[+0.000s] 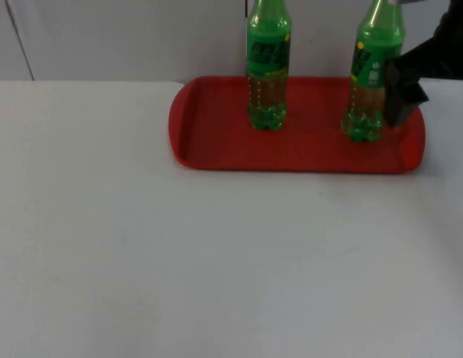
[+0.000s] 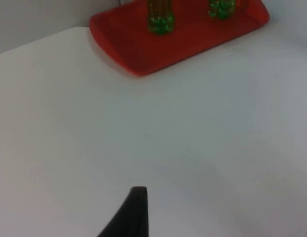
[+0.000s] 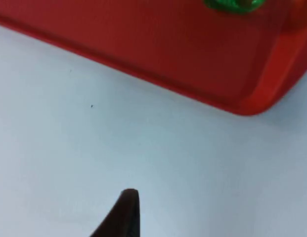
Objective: Place the bottle upright on the tray.
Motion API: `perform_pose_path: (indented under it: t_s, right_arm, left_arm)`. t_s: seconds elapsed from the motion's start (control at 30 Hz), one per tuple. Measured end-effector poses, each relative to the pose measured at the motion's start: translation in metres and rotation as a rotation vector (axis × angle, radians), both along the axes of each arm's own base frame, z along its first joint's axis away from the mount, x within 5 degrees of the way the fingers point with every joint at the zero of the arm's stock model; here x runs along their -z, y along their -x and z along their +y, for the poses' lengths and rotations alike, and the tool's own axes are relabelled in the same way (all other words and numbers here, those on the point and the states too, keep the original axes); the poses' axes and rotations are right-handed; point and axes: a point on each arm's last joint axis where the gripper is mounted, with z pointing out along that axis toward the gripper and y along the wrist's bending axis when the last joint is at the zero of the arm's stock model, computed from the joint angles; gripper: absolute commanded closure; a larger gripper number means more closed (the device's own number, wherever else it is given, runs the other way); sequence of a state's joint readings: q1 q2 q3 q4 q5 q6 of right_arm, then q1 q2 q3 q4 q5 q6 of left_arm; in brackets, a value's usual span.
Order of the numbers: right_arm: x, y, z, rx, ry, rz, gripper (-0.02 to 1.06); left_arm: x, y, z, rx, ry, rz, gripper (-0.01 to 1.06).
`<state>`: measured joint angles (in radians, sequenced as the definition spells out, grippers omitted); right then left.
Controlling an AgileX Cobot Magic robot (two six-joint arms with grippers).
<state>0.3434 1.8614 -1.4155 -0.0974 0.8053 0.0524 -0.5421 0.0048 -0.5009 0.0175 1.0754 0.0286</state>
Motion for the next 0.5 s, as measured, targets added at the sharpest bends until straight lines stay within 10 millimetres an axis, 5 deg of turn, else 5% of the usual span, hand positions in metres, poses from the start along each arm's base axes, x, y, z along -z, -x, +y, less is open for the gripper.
perform_pose_path:
  t_s: [0.1, 0.5]
  right_arm:
    - [-0.021, 0.034, -0.011, -0.004, -0.039, -0.068, -0.01]
    - [-0.063, 0.119, -0.04, -0.013, -0.101, -0.229, -0.01]
  left_arm:
    - [0.0, 0.0, 0.0, 0.0, 0.0, 0.0, 0.0]
    - [0.0, 0.0, 0.0, 0.0, 0.0, 0.0, 0.0]
